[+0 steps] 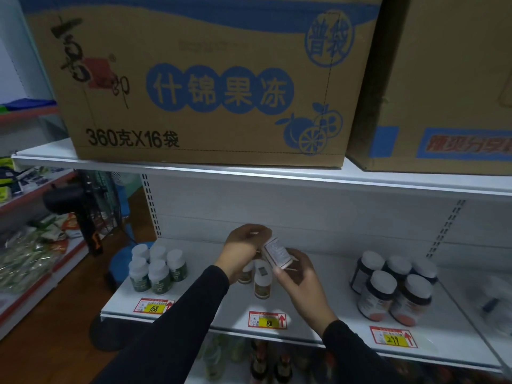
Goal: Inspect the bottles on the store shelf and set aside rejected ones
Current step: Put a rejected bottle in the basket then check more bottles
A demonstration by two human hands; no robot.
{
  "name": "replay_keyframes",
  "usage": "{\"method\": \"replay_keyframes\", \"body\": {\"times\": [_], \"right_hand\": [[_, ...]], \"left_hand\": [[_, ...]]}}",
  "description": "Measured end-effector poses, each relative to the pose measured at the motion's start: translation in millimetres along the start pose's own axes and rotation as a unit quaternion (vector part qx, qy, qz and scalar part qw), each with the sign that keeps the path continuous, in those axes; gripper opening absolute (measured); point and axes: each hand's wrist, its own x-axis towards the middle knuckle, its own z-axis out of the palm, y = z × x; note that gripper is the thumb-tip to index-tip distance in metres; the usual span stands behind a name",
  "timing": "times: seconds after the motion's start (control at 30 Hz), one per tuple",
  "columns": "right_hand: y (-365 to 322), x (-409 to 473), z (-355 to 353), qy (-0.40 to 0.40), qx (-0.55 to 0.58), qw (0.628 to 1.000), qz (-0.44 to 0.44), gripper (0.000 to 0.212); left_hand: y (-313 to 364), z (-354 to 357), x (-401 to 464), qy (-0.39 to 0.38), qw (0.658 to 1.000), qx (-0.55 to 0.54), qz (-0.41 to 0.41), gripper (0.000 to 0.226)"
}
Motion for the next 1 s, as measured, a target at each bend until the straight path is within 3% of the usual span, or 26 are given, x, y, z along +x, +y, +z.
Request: {"method": "replay_keyframes", "body": {"times": [0.17, 0.3, 0.47, 0.7, 0.8, 0.9, 1.0], "right_hand": [[-0.3, 3.1, 2.4, 0.006, 0.039, 0.999, 0.016, 0.025], [-1.1, 3.8, 2.9, -0.007, 0.056, 0.998, 0.036, 0.027], [-4.8, 4.5, 0.7, -0.014, -0.002, 1.0, 0.005, 0.05], [-2.1, 7.1, 1.8, 0.015, 0.065, 0.997, 0.028, 0.021], [-1.9, 5.5, 1.4, 0.006, 0.058, 0.998, 0.023, 0.024], [-1.9, 5.3, -1.4, -0.003, 0.032, 0.999, 0.009, 0.04], [-2.2, 5.2, -2.3, -0.01, 0.013, 1.0, 0.002, 0.035]], "left_hand": [[5.6, -1.4, -0.1, -0.03, 0.999, 0.01, -0.002, 0.019], [6.6, -5.1, 1.8, -0.044, 0.999, 0.013, 0.007, 0.017], [5.2, -1.7, 2.9, 0.008, 1.0, 0.022, 0.007, 0.02], [10.4, -0.6, -0.7, -0.034, 0.999, 0.032, 0.0, 0.013], [10.2, -0.8, -0.2, -0.031, 0.999, 0.036, 0.006, 0.013], [8.7, 0.7, -0.2, -0.007, 1.0, 0.024, 0.008, 0.017], [7.7, 1.3, -0.1, 0.002, 0.999, 0.031, 0.012, 0.016]]}}
